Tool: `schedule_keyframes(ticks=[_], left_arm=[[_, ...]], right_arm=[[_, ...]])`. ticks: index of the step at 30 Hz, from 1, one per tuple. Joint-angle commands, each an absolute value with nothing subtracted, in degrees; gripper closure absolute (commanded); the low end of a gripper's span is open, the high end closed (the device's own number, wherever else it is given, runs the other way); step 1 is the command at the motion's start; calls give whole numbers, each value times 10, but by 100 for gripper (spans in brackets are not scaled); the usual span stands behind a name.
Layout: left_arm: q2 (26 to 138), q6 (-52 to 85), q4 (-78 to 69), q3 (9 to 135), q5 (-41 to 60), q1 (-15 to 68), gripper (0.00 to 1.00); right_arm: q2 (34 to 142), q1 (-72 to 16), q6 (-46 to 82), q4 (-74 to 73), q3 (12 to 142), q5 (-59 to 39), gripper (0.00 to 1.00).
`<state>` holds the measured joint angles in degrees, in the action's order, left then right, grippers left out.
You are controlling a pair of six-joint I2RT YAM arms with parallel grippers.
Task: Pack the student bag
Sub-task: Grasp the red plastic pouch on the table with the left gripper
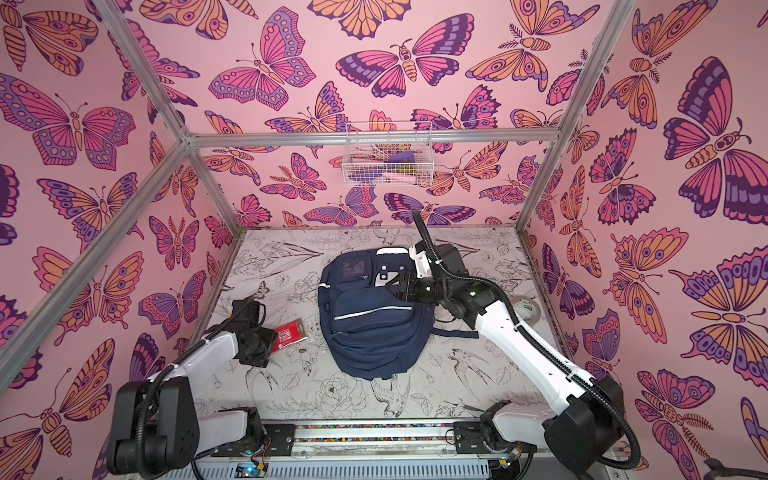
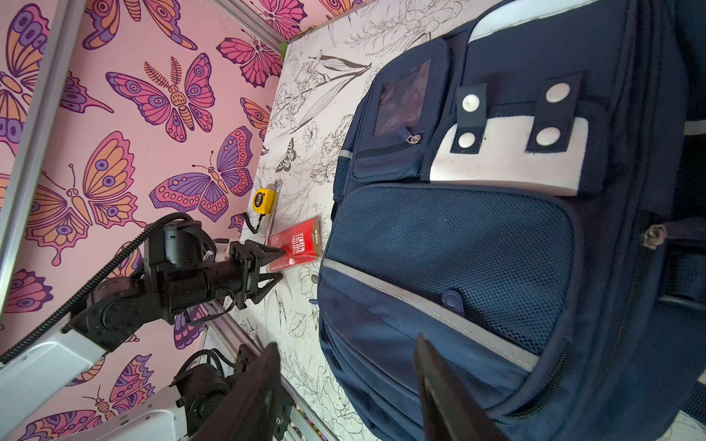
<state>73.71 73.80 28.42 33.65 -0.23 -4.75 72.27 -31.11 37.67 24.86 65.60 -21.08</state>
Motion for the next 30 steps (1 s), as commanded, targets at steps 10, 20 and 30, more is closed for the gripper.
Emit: schedule_keyframes(ticks=[10,20,30], left_arm=[[797,710,286,359,-11,-77,60],[825,662,283,381,10,-82,86],[797,634,283,404,25,-82,100]], right_arm=[[701,-308,387,254,655,-199,43],[697,-307,389,258,657,-192,44],[702,-308,393,260,663,-193,44]])
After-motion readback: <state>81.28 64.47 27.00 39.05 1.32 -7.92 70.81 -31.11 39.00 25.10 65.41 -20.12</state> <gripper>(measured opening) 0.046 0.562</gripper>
